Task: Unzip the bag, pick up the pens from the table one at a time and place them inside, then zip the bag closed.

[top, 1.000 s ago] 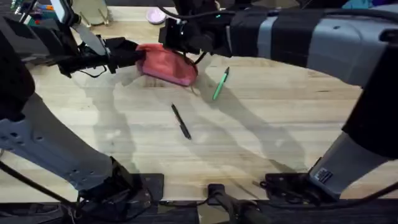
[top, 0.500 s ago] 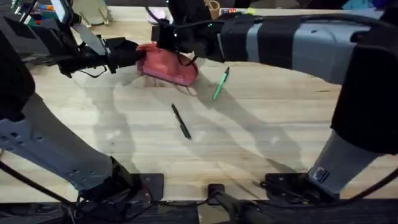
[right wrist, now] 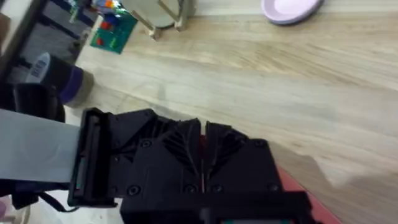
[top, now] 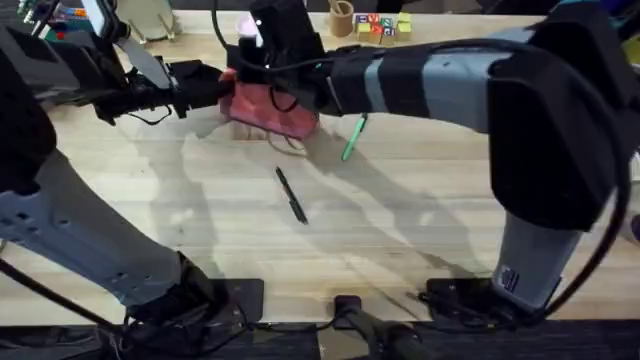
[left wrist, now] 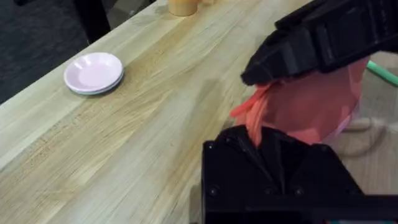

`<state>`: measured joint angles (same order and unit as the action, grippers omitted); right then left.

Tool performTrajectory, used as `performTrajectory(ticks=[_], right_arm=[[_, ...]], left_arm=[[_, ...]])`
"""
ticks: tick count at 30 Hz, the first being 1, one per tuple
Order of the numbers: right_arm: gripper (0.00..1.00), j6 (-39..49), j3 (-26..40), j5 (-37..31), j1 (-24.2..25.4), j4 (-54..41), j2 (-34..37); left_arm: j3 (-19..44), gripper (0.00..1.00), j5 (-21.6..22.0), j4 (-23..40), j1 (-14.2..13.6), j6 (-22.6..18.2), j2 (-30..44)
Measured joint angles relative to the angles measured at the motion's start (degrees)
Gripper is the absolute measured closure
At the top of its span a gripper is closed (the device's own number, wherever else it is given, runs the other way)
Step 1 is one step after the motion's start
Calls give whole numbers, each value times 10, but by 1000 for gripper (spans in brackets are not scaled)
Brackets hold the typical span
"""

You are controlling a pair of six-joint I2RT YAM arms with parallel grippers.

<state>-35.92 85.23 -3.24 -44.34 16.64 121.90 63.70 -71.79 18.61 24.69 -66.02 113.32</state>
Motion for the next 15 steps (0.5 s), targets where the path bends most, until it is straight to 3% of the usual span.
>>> performTrajectory(ticks=[5,15], right_arm=[[971,0,0,0,-8,51,20],[970,0,9,-6,-29,59,28]], left_arm=[[0,958,0,0,0,0,0],[0,958,-2,2,1,0,0]])
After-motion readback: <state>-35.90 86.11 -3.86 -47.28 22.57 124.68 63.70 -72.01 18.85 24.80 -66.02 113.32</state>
